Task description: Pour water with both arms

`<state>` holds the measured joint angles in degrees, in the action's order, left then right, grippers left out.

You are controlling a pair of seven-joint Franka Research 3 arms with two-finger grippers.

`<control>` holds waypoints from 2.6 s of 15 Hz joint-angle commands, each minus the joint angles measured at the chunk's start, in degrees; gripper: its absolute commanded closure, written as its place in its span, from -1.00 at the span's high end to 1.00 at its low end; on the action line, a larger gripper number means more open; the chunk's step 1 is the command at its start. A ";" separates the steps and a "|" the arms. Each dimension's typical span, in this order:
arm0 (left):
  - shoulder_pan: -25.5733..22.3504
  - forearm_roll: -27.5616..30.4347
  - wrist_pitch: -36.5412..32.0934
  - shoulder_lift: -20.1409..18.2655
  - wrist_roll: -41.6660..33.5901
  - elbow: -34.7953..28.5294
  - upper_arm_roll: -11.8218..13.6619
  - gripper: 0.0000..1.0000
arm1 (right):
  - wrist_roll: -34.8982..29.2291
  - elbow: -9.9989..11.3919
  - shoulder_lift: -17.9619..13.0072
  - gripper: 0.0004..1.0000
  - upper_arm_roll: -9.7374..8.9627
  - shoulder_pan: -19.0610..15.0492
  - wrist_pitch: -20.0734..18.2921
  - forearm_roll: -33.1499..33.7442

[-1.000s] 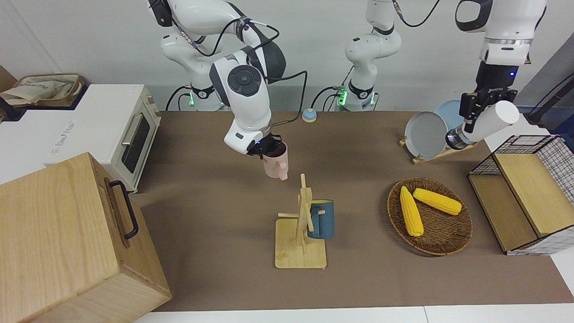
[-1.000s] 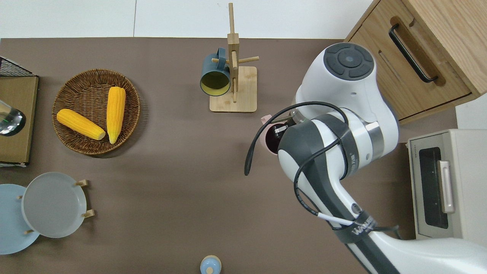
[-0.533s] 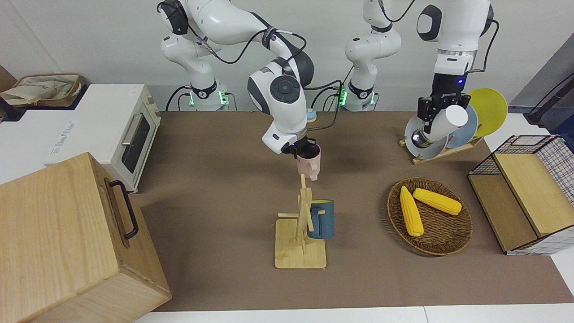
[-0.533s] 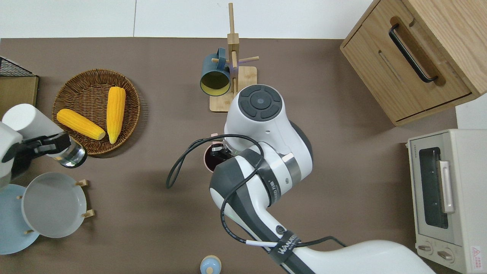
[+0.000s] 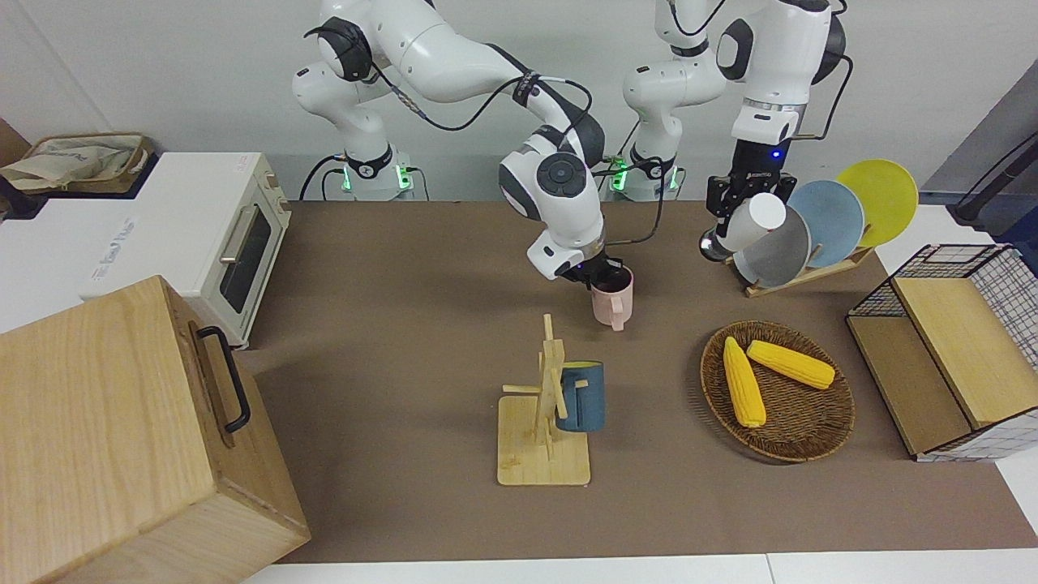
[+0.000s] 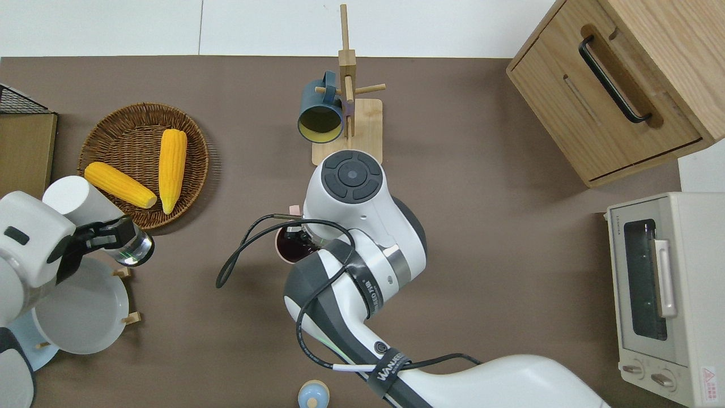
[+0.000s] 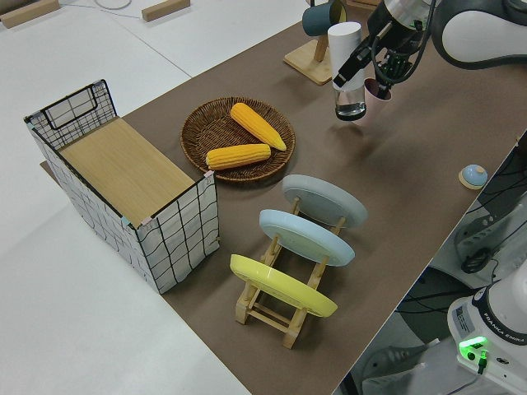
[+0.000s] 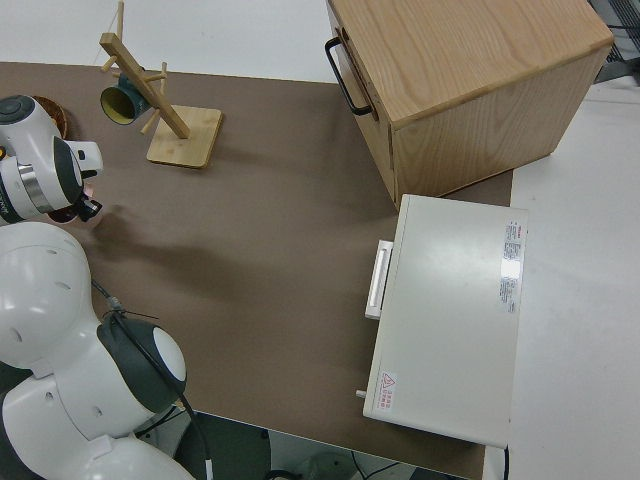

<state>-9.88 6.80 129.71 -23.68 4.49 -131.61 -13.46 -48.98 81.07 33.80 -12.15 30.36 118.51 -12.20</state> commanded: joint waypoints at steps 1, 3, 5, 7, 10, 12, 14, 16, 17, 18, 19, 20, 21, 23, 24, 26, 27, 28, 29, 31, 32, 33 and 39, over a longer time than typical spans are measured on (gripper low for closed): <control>1.79 1.99 1.60 -3.12 -0.09 -2.77 0.81 -1.00 | -3.31 -2.76 4.43 -1.00 0.29 1.98 4.26 -1.16; 1.79 2.25 1.60 -3.13 -0.01 -3.04 0.81 -1.00 | -3.23 -2.76 5.22 -1.00 0.29 2.07 5.06 -0.81; 1.79 3.30 1.51 -3.13 -0.27 -3.21 0.81 -1.00 | -3.23 -2.93 5.31 -0.17 0.38 2.34 4.97 -0.37; 1.79 3.57 1.51 -3.04 -0.27 -3.30 0.81 -1.00 | -3.31 -4.24 5.23 0.99 0.64 2.25 4.10 -0.19; 1.79 3.83 1.51 -2.95 -0.36 -3.30 0.81 -1.00 | -3.57 -4.86 4.35 0.99 0.82 1.55 0.77 0.07; 1.79 4.45 1.51 -2.86 -0.36 -3.30 0.72 -1.00 | -3.93 -4.87 1.29 0.99 1.51 1.02 -0.82 0.16; 2.40 4.80 1.42 -2.69 -0.36 -3.30 0.72 -1.00 | -4.10 -4.78 -1.70 0.99 1.96 0.23 -2.23 0.25; 3.20 4.80 1.42 -2.34 -0.36 -3.30 0.72 -1.00 | -3.58 -4.69 -4.69 0.99 2.92 -0.73 -3.72 0.42; 3.81 4.80 1.34 -2.25 -0.36 -3.47 0.72 -1.00 | -3.14 -4.52 -6.62 0.99 3.36 -1.70 -4.69 0.77; 4.68 4.80 1.25 -2.07 -0.36 -3.48 0.72 -1.00 | -2.36 -4.17 -8.64 0.99 3.45 -3.10 -6.87 1.56; 5.56 4.80 0.90 -1.64 -0.36 -3.48 0.72 -1.00 | -0.87 -4.16 -10.31 0.99 3.45 -4.68 -10.03 2.43; 6.70 4.80 0.72 -1.37 -0.01 -3.48 0.72 -1.00 | 1.41 -4.16 -11.98 0.99 3.45 -6.35 -13.19 3.57; 7.41 4.80 0.63 -0.93 0.26 -3.48 0.72 -1.00 | 3.96 -4.16 -13.65 0.99 3.54 -7.76 -16.01 4.98; 8.91 4.80 0.54 -0.14 0.35 -3.91 0.72 -1.00 | 8.61 -4.07 -15.86 0.99 3.45 -10.83 -20.93 8.05; 9.52 4.80 0.46 0.38 0.35 -4.00 0.72 -1.00 | 10.99 -3.73 -16.82 0.99 3.45 -12.33 -22.61 9.11; 11.01 4.80 0.46 2.05 -0.09 -4.00 0.72 -1.00 | 17.13 -1.45 -18.93 0.99 3.45 -15.93 -23.85 11.75; 11.72 4.80 0.54 2.84 -0.09 -4.00 0.72 -1.00 | 20.38 -0.22 -19.99 0.99 3.45 -17.68 -23.86 12.54; 12.42 4.80 0.54 3.37 -0.09 -4.00 0.72 -1.00 | 23.90 0.84 -21.04 0.99 3.45 -19.62 -23.86 12.99; 13.04 4.80 0.54 3.90 -0.09 -4.00 0.63 -1.00 | 27.59 1.89 -22.01 0.99 3.45 -21.38 -23.86 13.69; 13.83 4.80 0.54 4.52 -0.27 -4.00 0.63 -1.00 | 33.57 3.13 -23.59 0.99 3.45 -24.02 -23.86 15.18; 14.53 4.80 0.46 4.69 -0.18 -4.18 0.72 -1.00 | 35.95 3.39 -24.30 0.99 3.45 -25.33 -24.20 15.27; 14.97 4.80 0.37 5.31 -0.09 -4.27 0.63 -1.00 | 37.89 3.48 -24.91 0.99 3.45 -26.74 -25.34 15.28; 15.42 4.80 -1.64 8.82 0.08 -3.74 0.72 -1.00 | 46.51 3.66 -27.64 0.99 3.45 -34.04 -30.18 15.28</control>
<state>4.50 10.89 129.59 -15.32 4.54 -136.20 -13.57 -7.33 82.49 8.61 -7.65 0.01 89.60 2.10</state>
